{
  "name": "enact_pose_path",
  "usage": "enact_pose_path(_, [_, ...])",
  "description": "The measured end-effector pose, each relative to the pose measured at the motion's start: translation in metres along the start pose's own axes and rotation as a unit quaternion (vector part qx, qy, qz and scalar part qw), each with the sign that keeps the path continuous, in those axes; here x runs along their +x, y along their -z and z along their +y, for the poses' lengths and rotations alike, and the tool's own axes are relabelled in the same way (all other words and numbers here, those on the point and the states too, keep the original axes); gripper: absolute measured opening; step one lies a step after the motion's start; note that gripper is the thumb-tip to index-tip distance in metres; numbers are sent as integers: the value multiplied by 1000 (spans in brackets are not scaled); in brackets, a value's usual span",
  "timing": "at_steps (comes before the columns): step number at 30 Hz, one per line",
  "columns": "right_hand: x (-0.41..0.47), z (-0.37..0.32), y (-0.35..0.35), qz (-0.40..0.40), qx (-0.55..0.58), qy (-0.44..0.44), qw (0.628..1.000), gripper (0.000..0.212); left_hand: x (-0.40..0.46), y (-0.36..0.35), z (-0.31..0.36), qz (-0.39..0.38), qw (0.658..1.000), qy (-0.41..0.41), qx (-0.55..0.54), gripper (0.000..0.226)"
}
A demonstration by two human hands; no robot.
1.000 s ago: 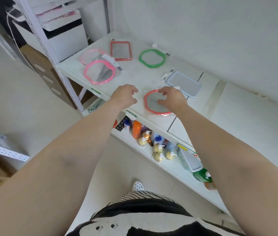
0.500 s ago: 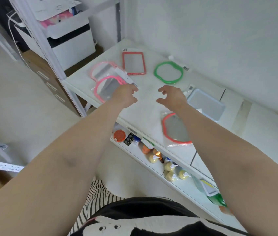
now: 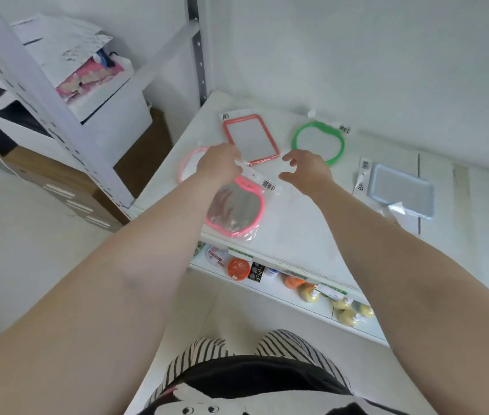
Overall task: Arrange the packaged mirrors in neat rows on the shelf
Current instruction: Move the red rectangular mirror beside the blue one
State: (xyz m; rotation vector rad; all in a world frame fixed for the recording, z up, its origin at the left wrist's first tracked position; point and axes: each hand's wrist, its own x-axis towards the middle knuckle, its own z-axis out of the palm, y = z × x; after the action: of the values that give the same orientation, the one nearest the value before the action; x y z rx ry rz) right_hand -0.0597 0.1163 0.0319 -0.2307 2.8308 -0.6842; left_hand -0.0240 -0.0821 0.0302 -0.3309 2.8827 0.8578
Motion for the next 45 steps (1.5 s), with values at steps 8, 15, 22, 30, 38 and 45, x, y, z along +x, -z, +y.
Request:
enact_pose_path(8, [62, -10, -12, -5, -3, -9, 1000, 36, 57, -14, -17, 28, 999, 36, 25, 30])
enact_pose_path(15, [113, -1, -35, -17, -29, -31, 999, 43, 98, -47, -23, 52, 992, 81, 87, 40])
enact_pose_path(22, [146, 6, -65, -21, 59, -110, 992, 57, 122, -79, -23, 38, 984, 95, 144, 45])
enact_pose_path(30, [157, 12, -65, 60, 392, -244, 885, 6, 142, -78, -7, -12, 991, 126, 36, 42])
enact_pose_path(38, [141, 0, -13, 84, 564, -254, 781, 19, 126, -49, 20, 26, 957, 84, -276, 53])
enact_pose_path(45, [89, -15, 14, 97, 509, -274, 810, 20, 87, -18, 38, -4, 901, 165, -402, 25])
